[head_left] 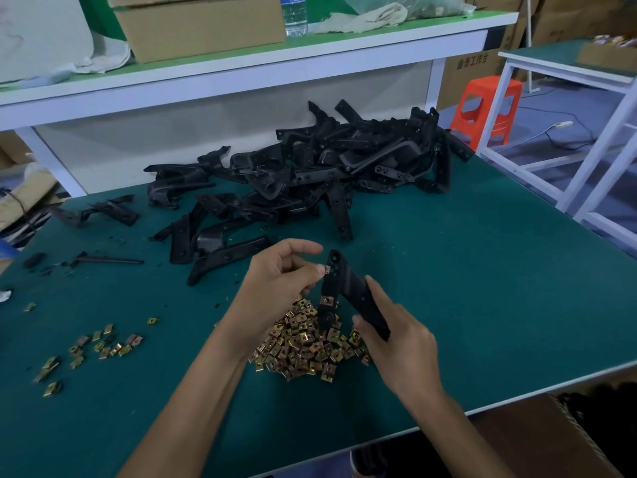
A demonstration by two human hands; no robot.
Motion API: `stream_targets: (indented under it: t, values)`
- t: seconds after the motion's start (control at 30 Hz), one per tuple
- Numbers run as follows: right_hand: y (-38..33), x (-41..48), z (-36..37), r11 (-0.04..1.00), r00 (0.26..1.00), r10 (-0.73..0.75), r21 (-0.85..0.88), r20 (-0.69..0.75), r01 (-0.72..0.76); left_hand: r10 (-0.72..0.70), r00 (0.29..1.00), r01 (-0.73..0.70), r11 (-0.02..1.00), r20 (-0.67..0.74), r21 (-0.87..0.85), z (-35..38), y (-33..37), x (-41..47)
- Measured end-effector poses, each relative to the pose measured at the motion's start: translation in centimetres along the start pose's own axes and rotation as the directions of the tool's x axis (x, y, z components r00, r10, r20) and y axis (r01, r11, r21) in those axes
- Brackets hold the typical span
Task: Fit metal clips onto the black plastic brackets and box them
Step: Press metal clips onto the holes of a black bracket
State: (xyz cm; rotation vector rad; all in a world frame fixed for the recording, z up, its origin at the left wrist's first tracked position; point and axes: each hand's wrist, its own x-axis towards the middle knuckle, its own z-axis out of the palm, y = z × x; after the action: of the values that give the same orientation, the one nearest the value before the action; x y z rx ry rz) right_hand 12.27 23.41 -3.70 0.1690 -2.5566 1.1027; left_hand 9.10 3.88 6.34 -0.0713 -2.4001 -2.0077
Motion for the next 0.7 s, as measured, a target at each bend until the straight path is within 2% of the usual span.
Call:
stream_targets:
  t: [0.1,0.43,0.57,0.7]
  values:
    - [-0.2,0.0,0.0,1.0,1.0,-0.001,-0.029,0.003,0.001,0.005,1.0,-0.005,0.998,-0.001,0.06,0.6,0.2,0.0]
    - [-0.2,-0.1,-0.3,1.0,1.0,0.017,-0.02,-0.007,-0.017,0.02,1.0,-0.019,0.998,-0.016,0.052,0.8,0.0,-0.6]
    - [-0.1,-0.1,-0.1,0.995,0.997,0.07,0.08,-0.03,-0.067,0.015,1.0,-0.013,0.999,-0.025,0.052,1.4,-0.2,-0.9]
    - [0.0,0.1,-0.2,0.968,0.979,0.177,0.196,-0.103,-0.154,0.052,0.998,-0.056,0.978,0.026,0.201,2.2,-0.3,-1.8]
